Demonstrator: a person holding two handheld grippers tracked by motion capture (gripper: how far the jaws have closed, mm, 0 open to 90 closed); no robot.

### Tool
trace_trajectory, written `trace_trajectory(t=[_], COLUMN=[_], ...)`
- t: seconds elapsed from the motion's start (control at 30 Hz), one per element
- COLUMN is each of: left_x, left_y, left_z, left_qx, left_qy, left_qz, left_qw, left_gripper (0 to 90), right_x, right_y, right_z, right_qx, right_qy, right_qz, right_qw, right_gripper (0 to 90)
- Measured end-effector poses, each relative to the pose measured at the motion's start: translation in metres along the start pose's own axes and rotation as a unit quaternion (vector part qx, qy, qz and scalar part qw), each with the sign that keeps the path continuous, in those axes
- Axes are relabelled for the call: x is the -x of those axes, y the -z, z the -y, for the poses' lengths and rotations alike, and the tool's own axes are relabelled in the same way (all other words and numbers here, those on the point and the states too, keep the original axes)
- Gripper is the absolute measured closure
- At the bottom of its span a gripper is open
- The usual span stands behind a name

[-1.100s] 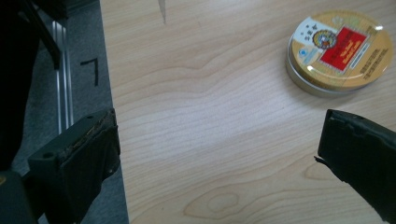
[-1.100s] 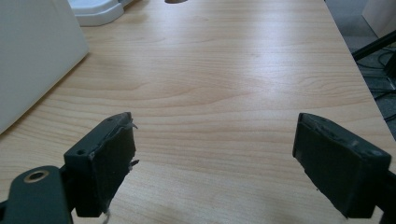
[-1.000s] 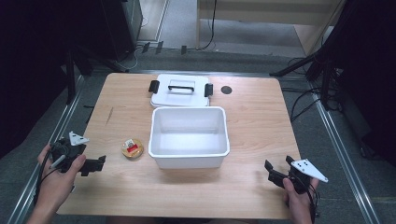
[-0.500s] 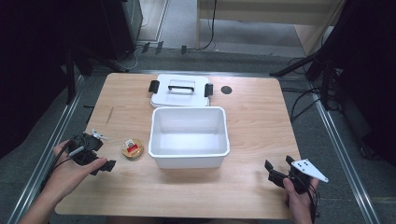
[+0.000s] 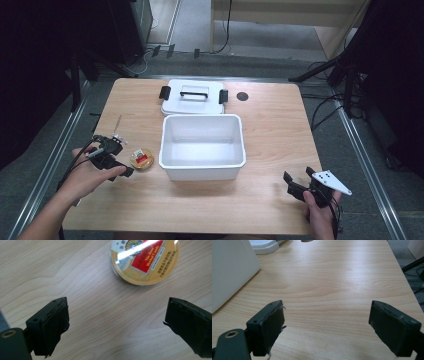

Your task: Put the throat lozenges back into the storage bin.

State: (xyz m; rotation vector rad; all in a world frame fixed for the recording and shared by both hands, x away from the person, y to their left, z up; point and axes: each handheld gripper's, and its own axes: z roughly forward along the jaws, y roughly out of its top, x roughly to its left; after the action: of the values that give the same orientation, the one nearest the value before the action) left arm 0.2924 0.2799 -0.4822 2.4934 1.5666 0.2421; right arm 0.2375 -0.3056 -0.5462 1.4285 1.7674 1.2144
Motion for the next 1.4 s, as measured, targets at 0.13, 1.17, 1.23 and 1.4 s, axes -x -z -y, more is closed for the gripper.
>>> trace_trajectory(t=[0.13, 1.17, 1.23, 1.4], left_x=[0.002, 0.010, 0.012, 0.014], left_y=[-0.004, -0.029, -0.031, -0.033], left_z=[-0.005, -0.046, -0.048, -0.053], left_qx=[-0.006, -0.039, -0.041, -0.039], left_qy=[0.010, 0.002, 0.002, 0.011], left_qz=[-0.002, 0.058, 0.055, 0.045], left_qw=[0.9999, 0.9976, 0.9976, 0.9982], left_gripper=[5.7, 7.0, 7.4, 13.8], right_x=[0.000, 0.000, 0.000, 0.000], right_y=[0.000, 0.000, 0.000, 0.000], right_z=[0.000, 0.000, 0.000, 0.000], right_qx=[0.000, -0.002, -0.002, -0.003], right_qy=[0.000, -0.002, -0.001, -0.001], right_qz=[0.000, -0.005, -0.005, -0.006], right_qw=[1.0000, 1.0000, 1.0000, 1.0000], right_gripper=[13.4, 13.4, 13.4, 13.4])
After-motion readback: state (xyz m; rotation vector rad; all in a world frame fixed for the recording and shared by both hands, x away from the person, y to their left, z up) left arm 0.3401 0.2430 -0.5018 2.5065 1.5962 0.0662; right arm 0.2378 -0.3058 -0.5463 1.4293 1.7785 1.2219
